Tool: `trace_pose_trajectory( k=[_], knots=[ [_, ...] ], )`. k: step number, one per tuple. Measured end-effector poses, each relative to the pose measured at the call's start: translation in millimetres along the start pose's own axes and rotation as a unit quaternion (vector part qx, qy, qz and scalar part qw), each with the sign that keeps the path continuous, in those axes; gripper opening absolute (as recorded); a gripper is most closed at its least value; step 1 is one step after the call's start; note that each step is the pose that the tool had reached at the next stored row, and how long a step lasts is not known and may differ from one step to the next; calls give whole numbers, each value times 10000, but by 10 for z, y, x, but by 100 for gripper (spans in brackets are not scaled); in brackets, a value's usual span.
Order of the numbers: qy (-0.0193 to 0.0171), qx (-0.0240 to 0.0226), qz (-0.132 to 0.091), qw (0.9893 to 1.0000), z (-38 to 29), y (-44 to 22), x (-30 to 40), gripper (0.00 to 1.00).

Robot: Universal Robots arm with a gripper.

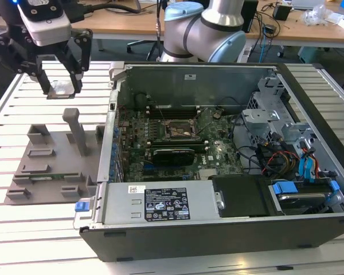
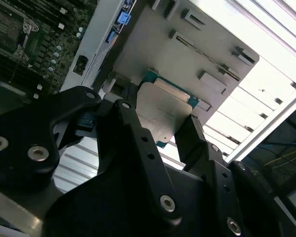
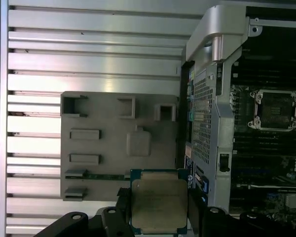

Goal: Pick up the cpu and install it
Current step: 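Pick up the cpu and move it towards the insertion slot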

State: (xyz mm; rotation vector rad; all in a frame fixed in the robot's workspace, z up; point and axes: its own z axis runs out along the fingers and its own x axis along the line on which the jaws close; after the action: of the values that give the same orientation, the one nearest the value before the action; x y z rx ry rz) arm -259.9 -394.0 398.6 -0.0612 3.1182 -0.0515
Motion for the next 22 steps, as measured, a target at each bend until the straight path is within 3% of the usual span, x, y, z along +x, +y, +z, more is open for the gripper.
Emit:
trace_pose_trajectory(
  k=[11,22],
  knots=[
    [0,0,0,10000,8,-9,-240,55],
    [0,0,0,10000,12,-16,-423,55]
  ],
)
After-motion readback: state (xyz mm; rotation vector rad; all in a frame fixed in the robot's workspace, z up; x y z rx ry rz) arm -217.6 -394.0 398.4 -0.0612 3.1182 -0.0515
